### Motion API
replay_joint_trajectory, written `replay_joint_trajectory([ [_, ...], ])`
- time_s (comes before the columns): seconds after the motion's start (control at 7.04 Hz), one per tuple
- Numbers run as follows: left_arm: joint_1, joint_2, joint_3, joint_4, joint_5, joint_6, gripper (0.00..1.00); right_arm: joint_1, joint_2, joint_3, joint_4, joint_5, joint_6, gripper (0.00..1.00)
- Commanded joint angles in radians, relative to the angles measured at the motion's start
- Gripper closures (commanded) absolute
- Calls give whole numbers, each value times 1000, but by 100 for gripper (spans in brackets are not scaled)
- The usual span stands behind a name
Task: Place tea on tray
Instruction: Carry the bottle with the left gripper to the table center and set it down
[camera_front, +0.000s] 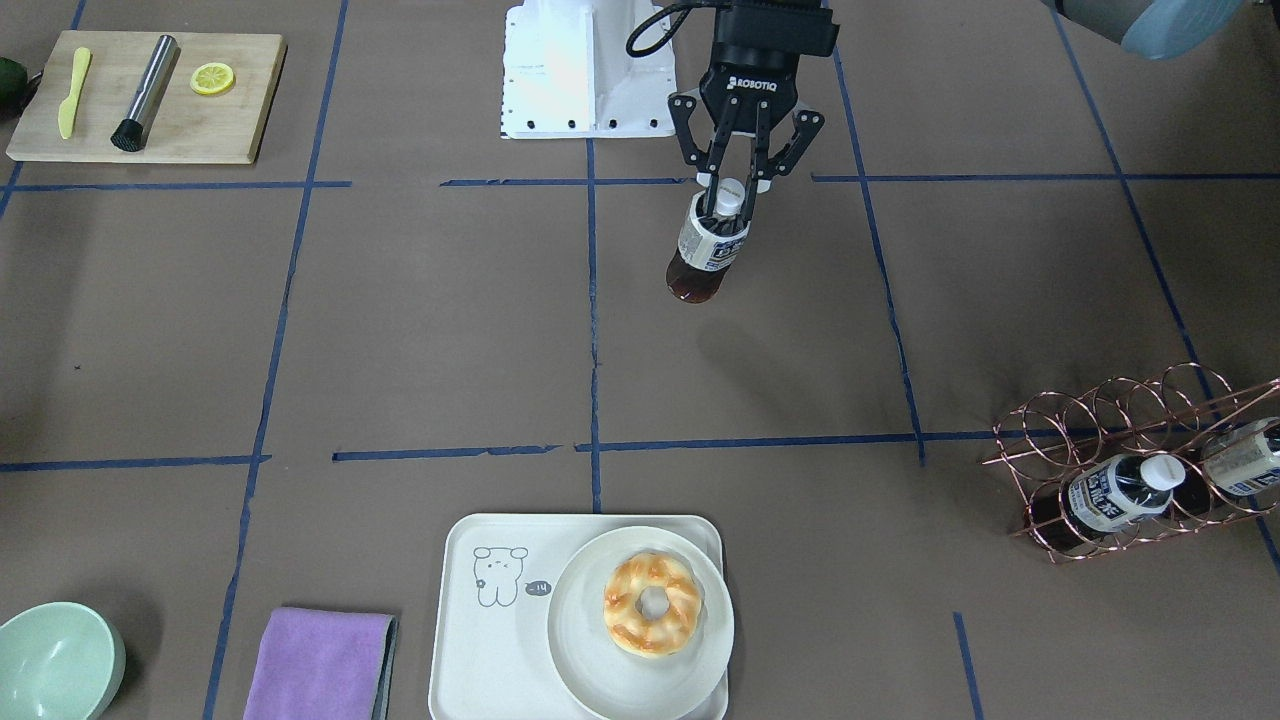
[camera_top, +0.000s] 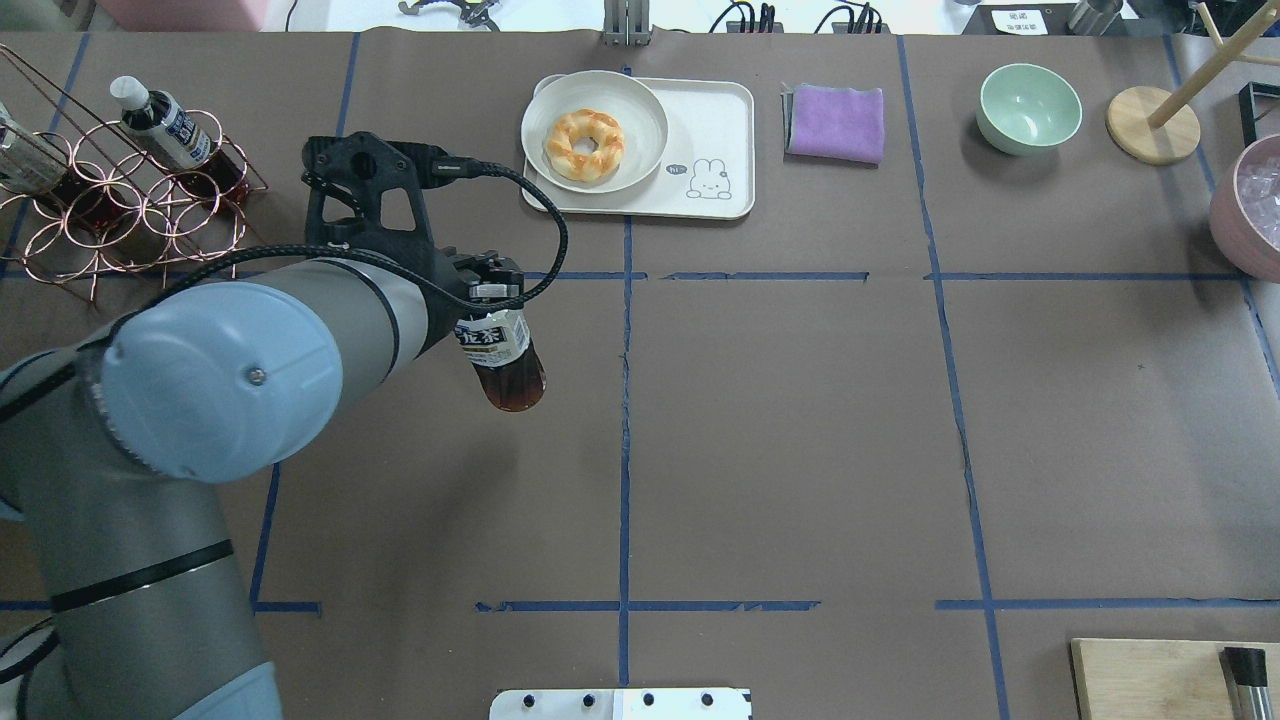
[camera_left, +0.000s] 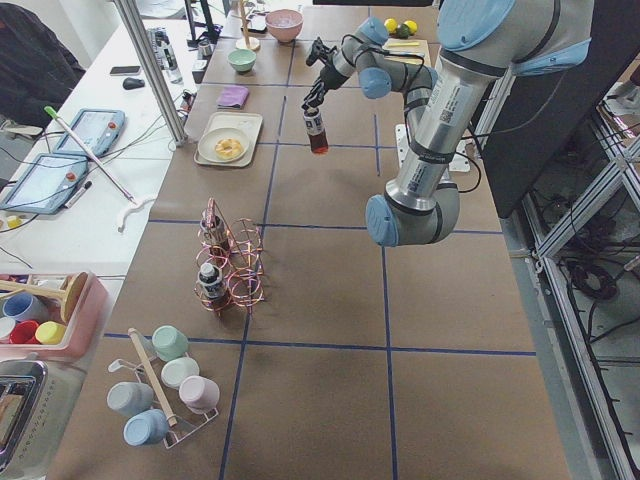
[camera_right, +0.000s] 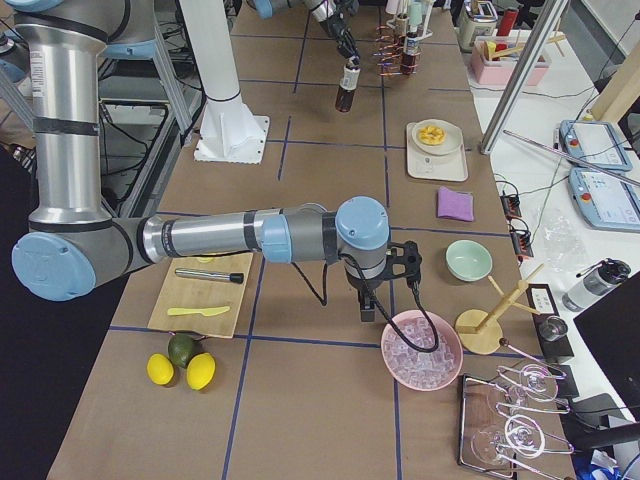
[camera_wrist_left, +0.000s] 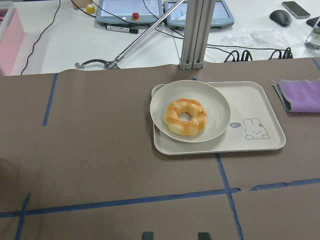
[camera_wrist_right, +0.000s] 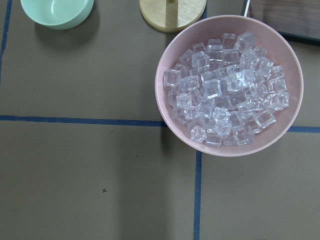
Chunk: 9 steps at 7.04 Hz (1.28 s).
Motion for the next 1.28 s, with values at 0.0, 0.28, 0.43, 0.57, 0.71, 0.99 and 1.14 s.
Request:
replay_joint_trajectory([
  [0.0,26,-72,139,-87,5,-6,100,0,-4,0,0,0,-1,0],
  [0.28,26,-146,247,-93,24,-10,100,0,-6,2,0,0,0,0],
  [0.43,26,-181,287,-96,45,-12,100,0,-6,0,0,0,-1,0],
  [0.57,26,-198,301,-97,45,-13,100,0,-6,0,0,0,-1,0],
  [0.71,28,-203,303,-97,45,-18,100,0,-6,0,0,0,-1,0],
  [0.99,28,-207,321,-100,45,-21,100,0,-6,0,0,0,-1,0],
  [1.14,29,-207,321,-100,45,-29,100,0,-6,-1,0,0,-1,0],
])
